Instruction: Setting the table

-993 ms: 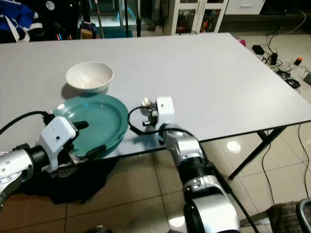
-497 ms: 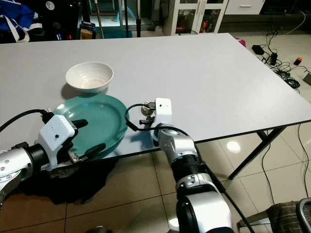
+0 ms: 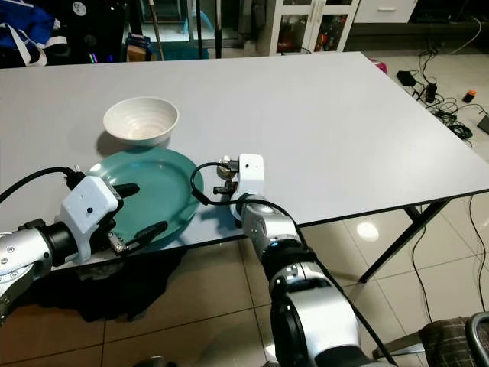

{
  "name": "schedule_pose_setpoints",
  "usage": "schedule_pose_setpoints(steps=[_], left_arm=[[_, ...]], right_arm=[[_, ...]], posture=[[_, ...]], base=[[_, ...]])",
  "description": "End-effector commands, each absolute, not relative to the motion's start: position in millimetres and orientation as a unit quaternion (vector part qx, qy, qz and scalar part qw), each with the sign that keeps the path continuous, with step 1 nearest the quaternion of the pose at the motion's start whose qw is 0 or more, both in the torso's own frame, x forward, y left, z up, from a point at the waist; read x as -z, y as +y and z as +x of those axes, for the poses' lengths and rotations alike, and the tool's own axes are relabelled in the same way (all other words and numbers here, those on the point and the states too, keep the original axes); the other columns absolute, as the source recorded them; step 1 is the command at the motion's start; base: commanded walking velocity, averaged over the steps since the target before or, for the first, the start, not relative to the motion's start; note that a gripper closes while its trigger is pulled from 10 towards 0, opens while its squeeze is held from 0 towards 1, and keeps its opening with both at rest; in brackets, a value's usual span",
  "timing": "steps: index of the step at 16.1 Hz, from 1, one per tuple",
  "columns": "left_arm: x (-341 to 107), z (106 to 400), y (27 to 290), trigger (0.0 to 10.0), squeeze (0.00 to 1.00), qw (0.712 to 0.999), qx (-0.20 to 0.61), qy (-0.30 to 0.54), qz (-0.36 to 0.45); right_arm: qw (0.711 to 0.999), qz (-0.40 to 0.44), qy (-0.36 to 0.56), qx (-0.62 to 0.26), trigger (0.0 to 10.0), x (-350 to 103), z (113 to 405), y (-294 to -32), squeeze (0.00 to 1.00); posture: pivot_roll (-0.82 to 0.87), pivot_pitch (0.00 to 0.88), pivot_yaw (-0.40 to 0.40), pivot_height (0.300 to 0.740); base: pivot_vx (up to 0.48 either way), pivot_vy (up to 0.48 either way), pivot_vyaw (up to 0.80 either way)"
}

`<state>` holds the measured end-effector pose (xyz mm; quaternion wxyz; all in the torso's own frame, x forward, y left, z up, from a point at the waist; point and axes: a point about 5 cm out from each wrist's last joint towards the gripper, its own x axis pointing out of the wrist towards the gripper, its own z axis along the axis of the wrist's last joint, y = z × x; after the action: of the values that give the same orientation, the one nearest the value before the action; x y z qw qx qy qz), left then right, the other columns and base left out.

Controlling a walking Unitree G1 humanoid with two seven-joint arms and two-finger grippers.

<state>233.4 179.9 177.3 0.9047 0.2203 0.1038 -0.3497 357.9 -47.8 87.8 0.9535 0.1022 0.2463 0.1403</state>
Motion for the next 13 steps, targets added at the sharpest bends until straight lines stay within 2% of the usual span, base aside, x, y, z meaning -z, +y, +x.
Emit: schedule_pose_setpoints(steps=[1,7,8,9,10,11,13], left_arm=[[-178.6,230.2,180.2,10.0,0.00,0.901,0.356,0.108,0.224],[-178.3,231.0,178.1,10.0,0.00,0.899,0.361,0.109,0.222],[-178.4,231.4,178.4,10.0,0.00,0.899,0.360,0.109,0.222],[-178.5,231.5,178.5,10.0,0.00,0.900,0.360,0.109,0.222],[-178.7,232.1,178.5,10.0,0.00,0.900,0.360,0.108,0.222],[-179.0,232.7,178.5,10.0,0.00,0.900,0.359,0.107,0.222],[-179.9,233.6,178.5,10.0,0.00,0.900,0.359,0.105,0.222]], right_arm=[[0.957,0.102,0.232,-0.138,10.0,-94.8,362.2,-45.7,0.00],[0.955,0.107,0.237,-0.144,10.0,-91.7,361.4,-41.4,0.00],[0.955,0.106,0.238,-0.142,10.0,-91.4,361.5,-41.6,0.22],[0.955,0.105,0.238,-0.141,10.0,-91.1,361.4,-41.6,0.26],[0.954,0.111,0.241,-0.139,10.0,-89.8,360.9,-41.6,0.67],[0.954,0.113,0.242,-0.137,10.0,-88.8,360.6,-41.7,1.00],[0.953,0.115,0.242,-0.140,10.0,-89.2,360.7,-40.9,1.00]], posture=[[0.09,0.048,-0.029,0.740],[0.09,0.045,-0.027,0.740],[0.09,0.043,-0.026,0.740],[0.09,0.042,-0.026,0.740],[0.10,0.038,-0.027,0.740],[0.10,0.036,-0.026,0.740],[0.10,0.032,-0.026,0.740]], base=[[0.000,0.000,0.00],[0.000,0.000,0.00],[0.000,0.000,0.00],[0.000,0.000,0.00],[0.000,0.000,0.00],[0.000,0.000,0.00],[0.000,0.000,0.00]])
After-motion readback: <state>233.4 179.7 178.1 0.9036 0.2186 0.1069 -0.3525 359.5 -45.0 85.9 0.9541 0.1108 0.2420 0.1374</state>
